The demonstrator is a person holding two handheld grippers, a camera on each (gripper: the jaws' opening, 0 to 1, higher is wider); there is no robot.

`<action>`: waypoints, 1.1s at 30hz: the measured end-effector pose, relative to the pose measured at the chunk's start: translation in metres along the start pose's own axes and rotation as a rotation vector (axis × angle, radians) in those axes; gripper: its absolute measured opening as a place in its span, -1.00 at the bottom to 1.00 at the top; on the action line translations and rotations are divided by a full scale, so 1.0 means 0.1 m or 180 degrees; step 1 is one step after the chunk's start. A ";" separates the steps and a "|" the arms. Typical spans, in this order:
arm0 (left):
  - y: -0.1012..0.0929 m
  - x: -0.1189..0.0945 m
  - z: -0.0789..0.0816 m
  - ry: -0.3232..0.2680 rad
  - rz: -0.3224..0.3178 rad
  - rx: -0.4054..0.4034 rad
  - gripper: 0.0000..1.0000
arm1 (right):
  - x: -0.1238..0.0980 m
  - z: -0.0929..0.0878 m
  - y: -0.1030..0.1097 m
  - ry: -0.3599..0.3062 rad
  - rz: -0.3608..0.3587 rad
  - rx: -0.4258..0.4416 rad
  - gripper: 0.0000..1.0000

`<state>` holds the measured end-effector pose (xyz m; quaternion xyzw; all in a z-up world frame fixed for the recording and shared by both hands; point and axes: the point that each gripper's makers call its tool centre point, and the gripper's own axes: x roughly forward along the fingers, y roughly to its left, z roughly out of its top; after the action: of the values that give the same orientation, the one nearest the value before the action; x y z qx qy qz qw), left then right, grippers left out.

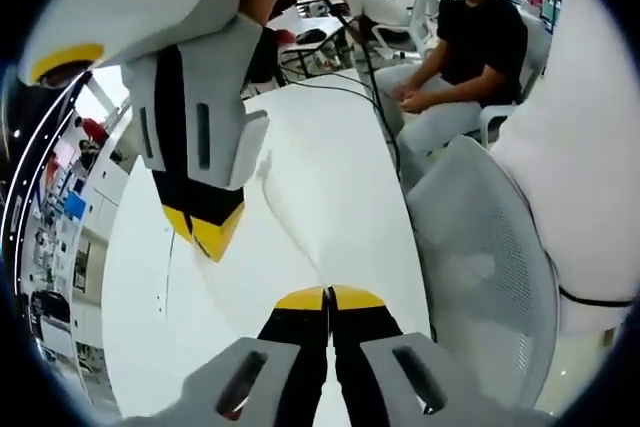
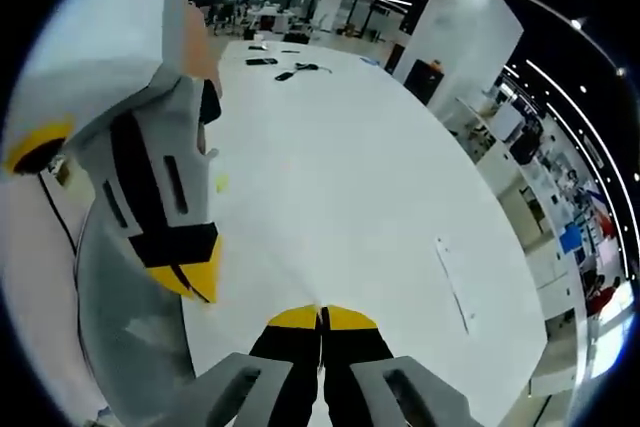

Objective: Arrange the food packaging bags into a neat stack by flattening each bag and aligning their edges.

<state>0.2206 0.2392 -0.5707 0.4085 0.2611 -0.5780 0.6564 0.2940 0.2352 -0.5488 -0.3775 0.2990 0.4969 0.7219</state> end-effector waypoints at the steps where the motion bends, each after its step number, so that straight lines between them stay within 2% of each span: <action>1: -0.01 0.00 0.00 -0.0004 0.0011 -0.0004 -1.00 | 0.00 0.00 0.00 -0.0001 -0.0001 0.0006 -1.00; 13: -0.10 -0.01 0.02 -0.0096 0.0052 -0.0126 -1.00 | 0.02 0.02 -0.04 -0.0051 -0.0077 0.0045 -1.00; 33: -0.18 0.00 0.04 -0.0113 0.0023 -0.0122 -1.00 | 0.02 0.02 -0.06 -0.0117 -0.0085 0.0146 -1.00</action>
<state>0.2030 0.2359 -0.5724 0.3865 0.2589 -0.5777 0.6708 0.3008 0.2364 -0.5482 -0.3556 0.2920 0.4870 0.7424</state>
